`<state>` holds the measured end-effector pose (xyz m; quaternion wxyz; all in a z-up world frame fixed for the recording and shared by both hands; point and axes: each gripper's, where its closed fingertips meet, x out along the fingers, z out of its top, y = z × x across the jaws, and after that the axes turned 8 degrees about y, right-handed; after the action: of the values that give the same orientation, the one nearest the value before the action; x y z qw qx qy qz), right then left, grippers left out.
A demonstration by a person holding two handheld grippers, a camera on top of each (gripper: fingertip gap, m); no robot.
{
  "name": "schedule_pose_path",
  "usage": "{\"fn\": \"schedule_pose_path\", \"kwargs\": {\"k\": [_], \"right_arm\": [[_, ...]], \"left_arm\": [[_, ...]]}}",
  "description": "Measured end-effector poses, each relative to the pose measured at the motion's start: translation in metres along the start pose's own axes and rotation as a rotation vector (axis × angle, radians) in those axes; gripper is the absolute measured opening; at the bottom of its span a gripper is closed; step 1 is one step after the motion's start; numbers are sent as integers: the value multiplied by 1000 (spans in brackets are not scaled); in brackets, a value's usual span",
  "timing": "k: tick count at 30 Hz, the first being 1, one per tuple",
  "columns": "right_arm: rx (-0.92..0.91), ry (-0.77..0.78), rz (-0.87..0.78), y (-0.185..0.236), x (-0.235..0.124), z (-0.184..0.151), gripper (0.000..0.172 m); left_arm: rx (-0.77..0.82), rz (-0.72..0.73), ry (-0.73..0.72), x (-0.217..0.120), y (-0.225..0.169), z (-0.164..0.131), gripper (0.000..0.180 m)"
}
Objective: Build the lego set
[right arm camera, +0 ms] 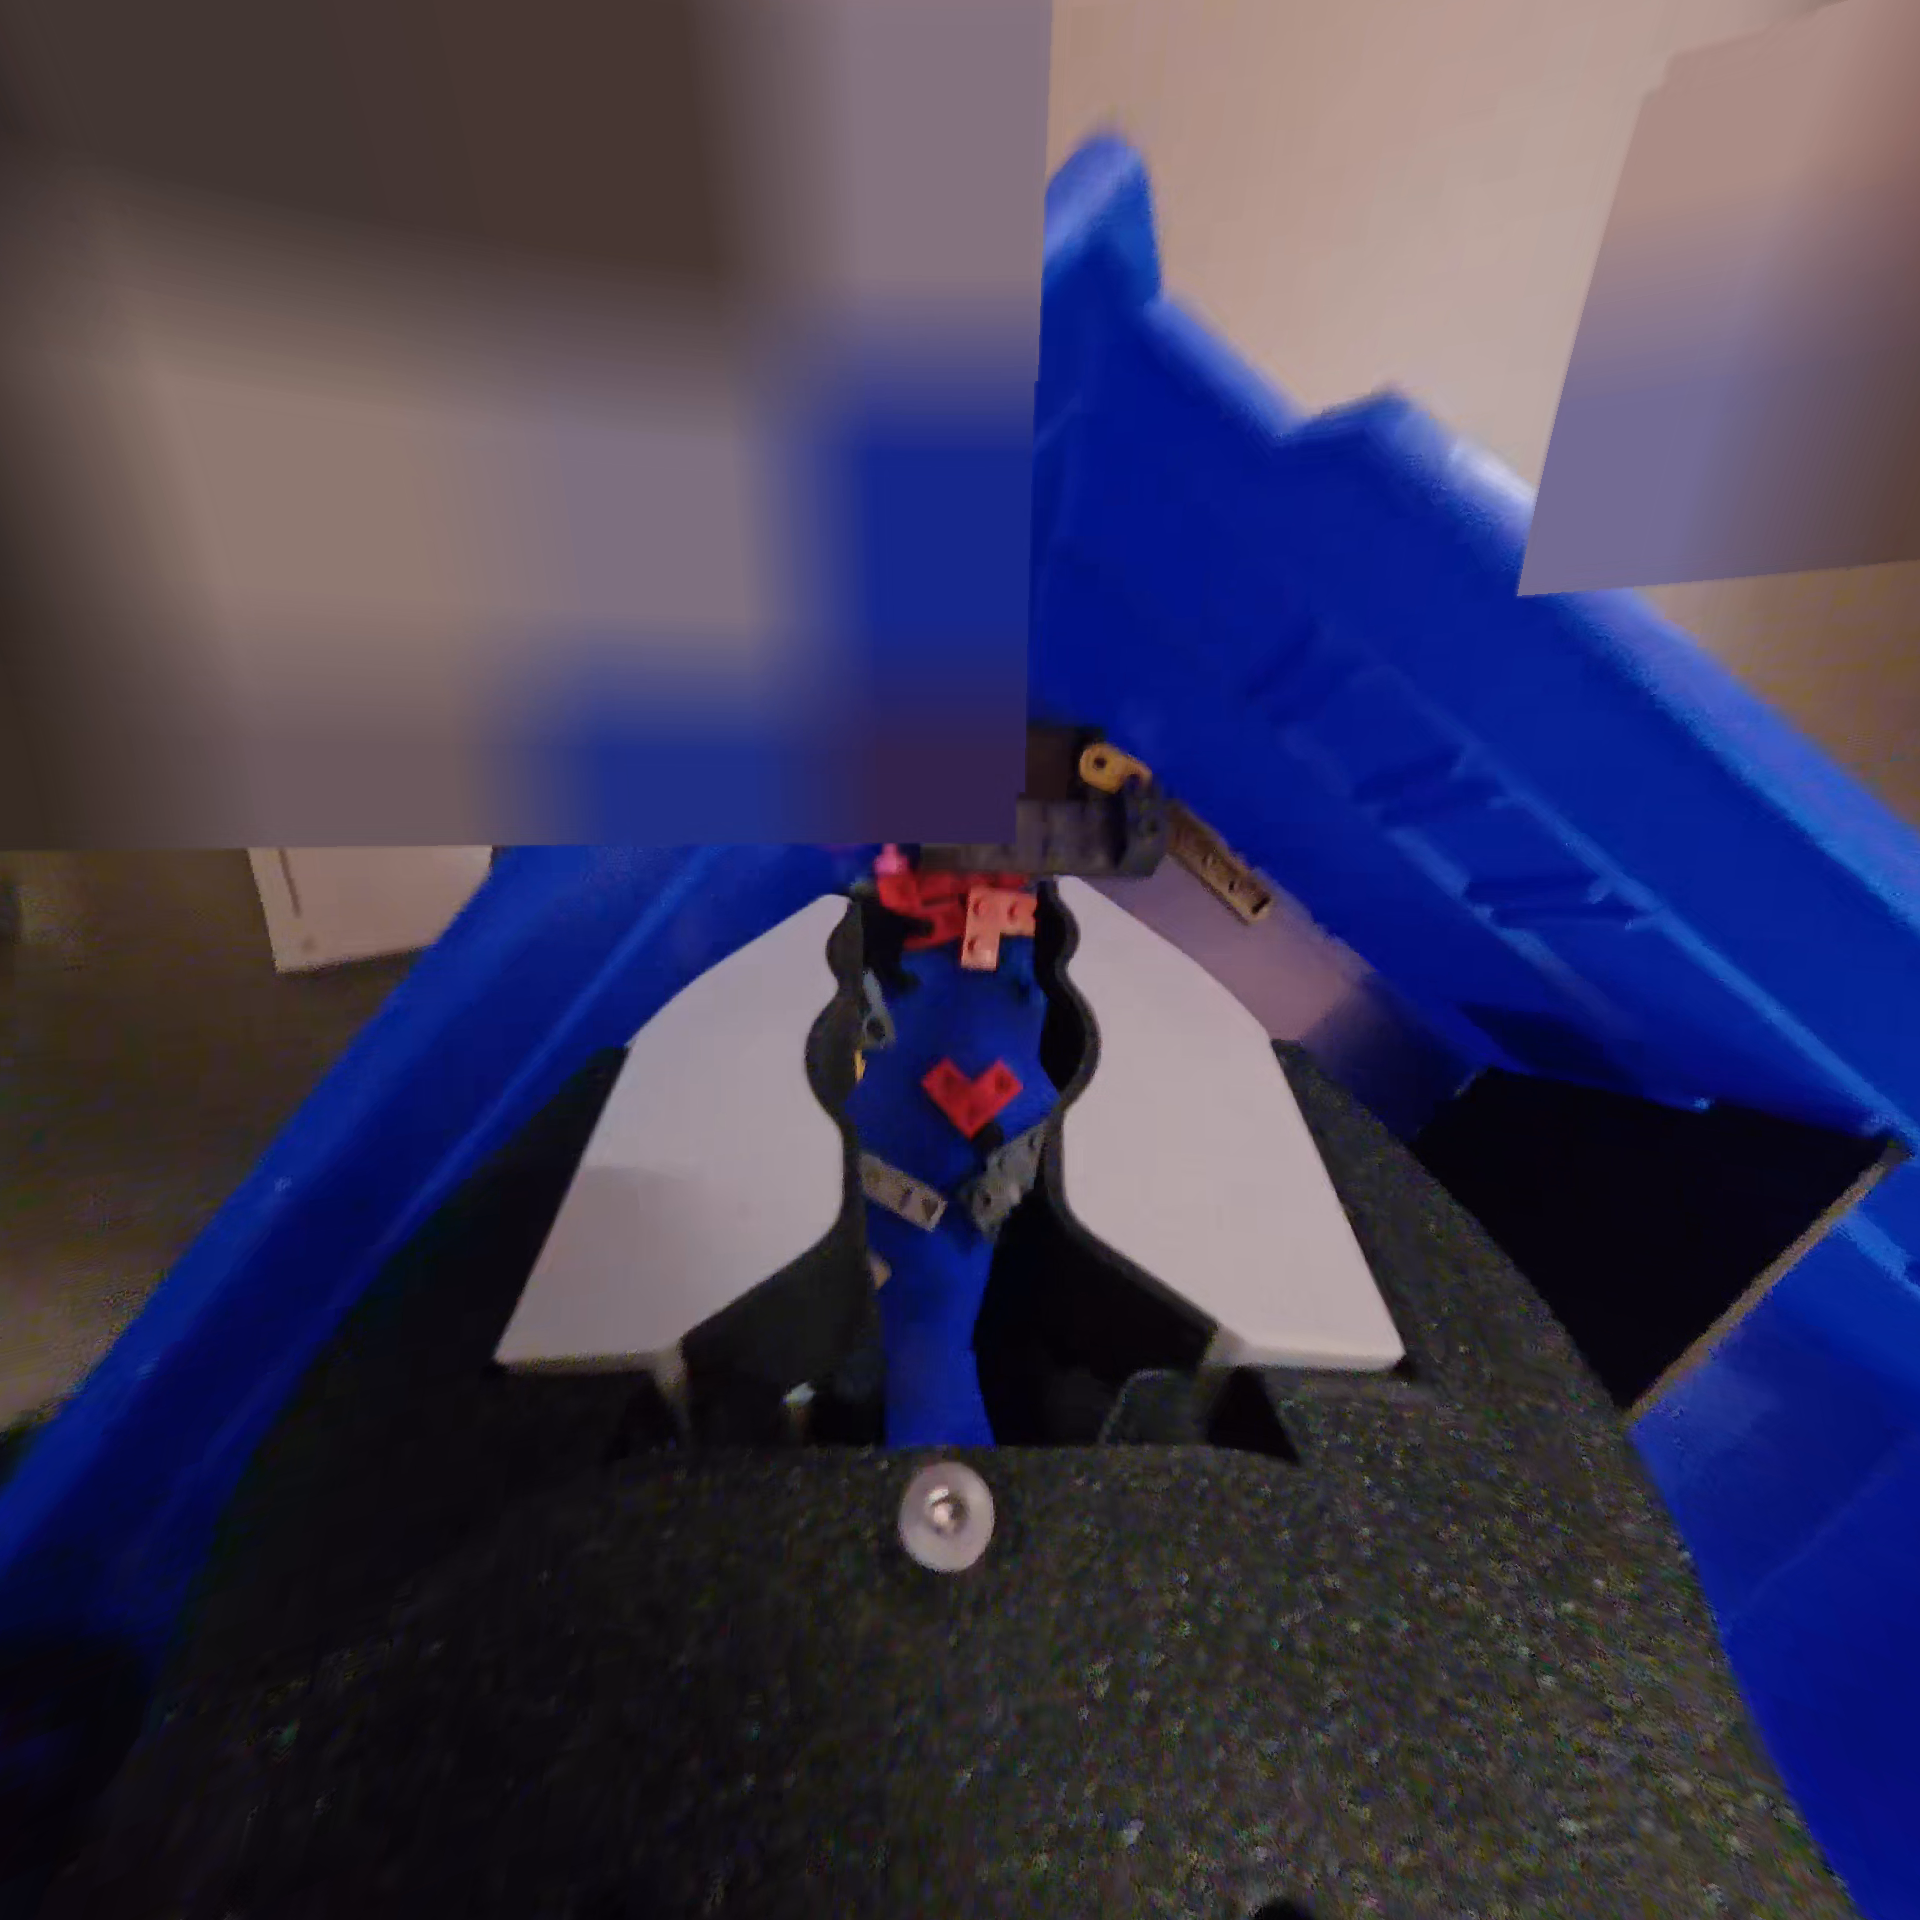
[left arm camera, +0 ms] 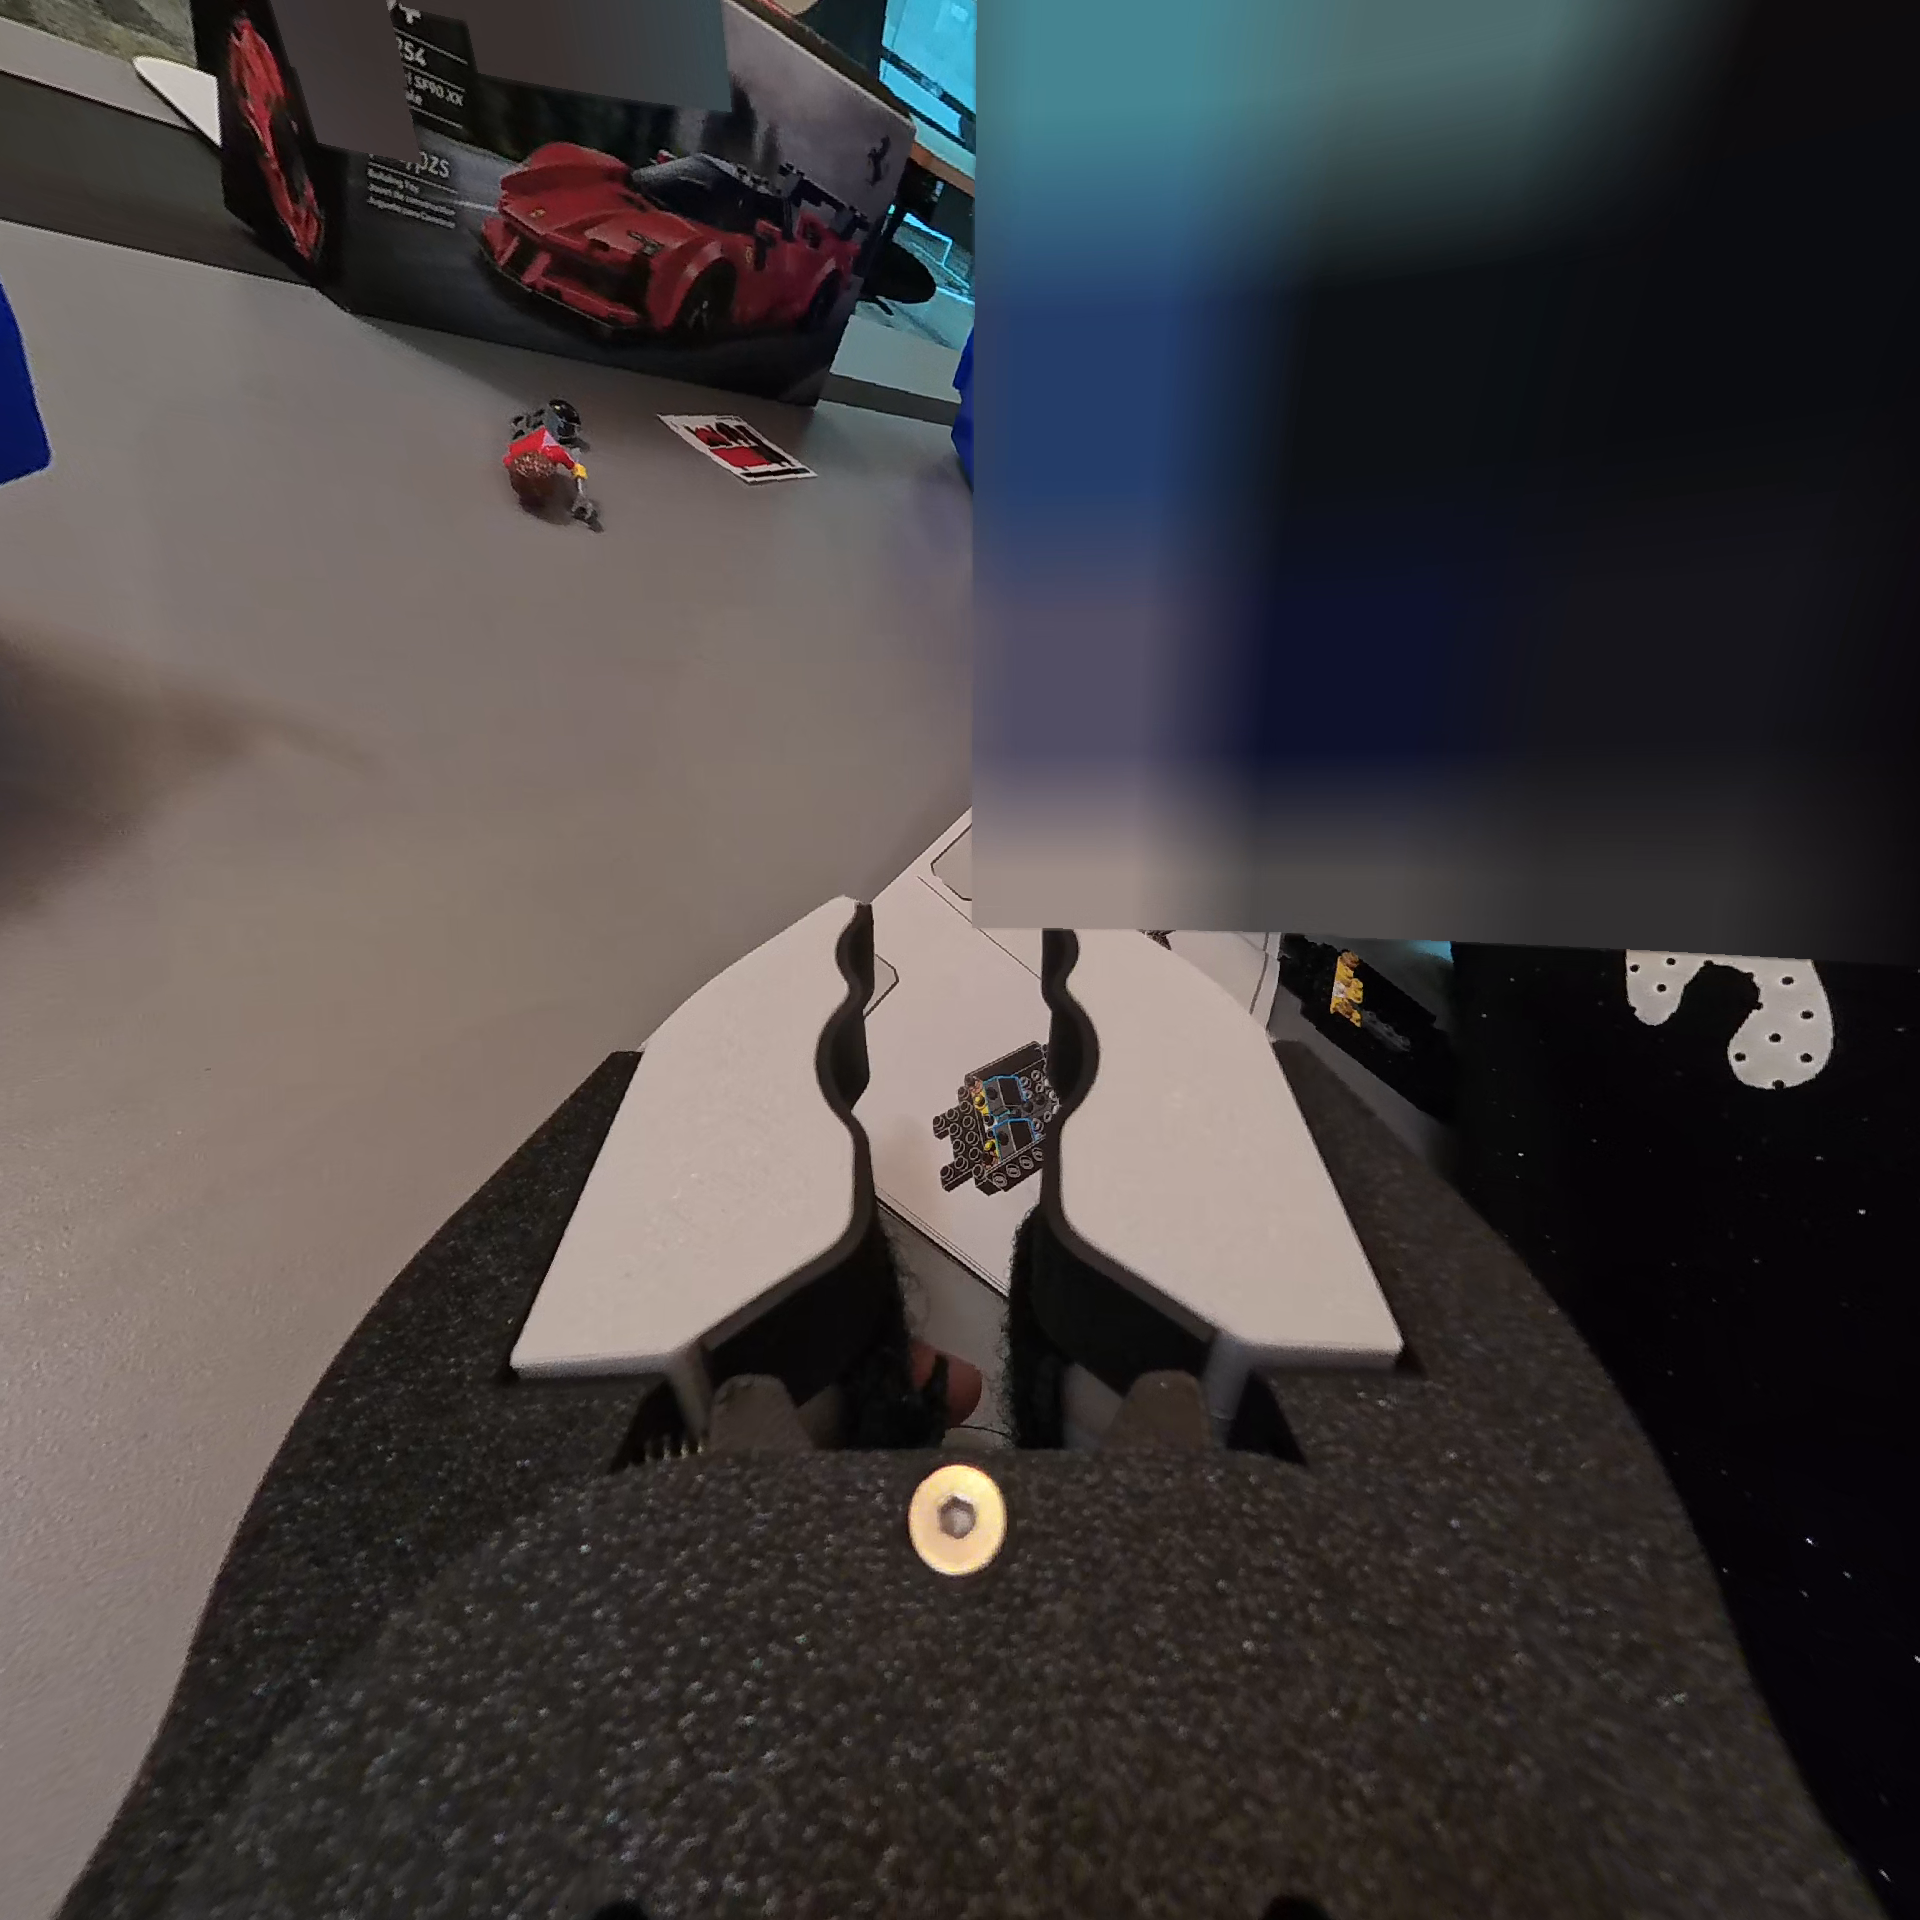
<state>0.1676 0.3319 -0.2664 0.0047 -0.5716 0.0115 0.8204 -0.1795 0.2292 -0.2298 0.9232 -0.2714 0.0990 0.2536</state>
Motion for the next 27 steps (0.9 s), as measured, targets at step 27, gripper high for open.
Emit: {"fn": "schedule_pose_path", "kwargs": {"k": [27], "right_arm": [[142, 110, -185, -35, -79, -57, 29]], "left_arm": [[-3, -31, -14, -1, -3, 1, 30]]}}
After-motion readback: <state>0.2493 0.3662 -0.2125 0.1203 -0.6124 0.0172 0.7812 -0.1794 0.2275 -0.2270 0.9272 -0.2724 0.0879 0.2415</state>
